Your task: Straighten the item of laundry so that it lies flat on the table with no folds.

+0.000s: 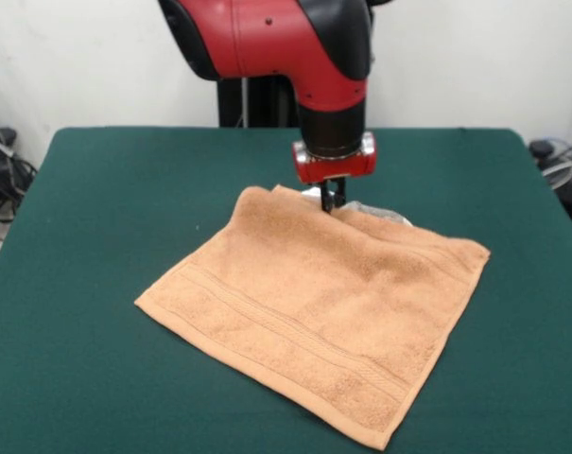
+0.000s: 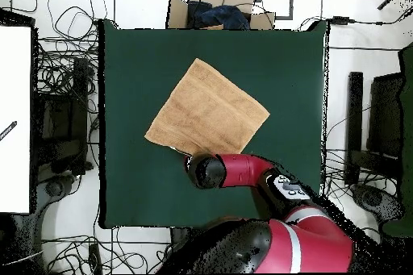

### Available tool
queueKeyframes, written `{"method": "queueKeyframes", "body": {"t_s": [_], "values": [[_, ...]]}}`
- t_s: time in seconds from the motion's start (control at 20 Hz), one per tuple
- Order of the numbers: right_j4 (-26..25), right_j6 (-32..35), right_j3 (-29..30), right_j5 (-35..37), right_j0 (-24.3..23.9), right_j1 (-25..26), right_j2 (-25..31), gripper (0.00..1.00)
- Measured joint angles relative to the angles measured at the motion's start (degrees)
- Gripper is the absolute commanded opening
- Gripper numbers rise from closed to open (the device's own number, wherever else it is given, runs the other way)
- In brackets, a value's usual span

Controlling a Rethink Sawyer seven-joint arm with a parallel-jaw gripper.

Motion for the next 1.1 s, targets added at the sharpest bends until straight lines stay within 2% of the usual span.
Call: {"method": "queueKeyframes", "body": {"t_s": [0.3,0.85,1.1], "values": [[0.0,0.0,0.2,-1.3,1.4,-0.2,-1.2,0.0],[2.1,0.0,5.6,-15.9,7.6,-0.8,-7.4,0.0],[4.4,0.0,8.4,-17.9,9.0,-0.8,-8.4,0.0]]}}
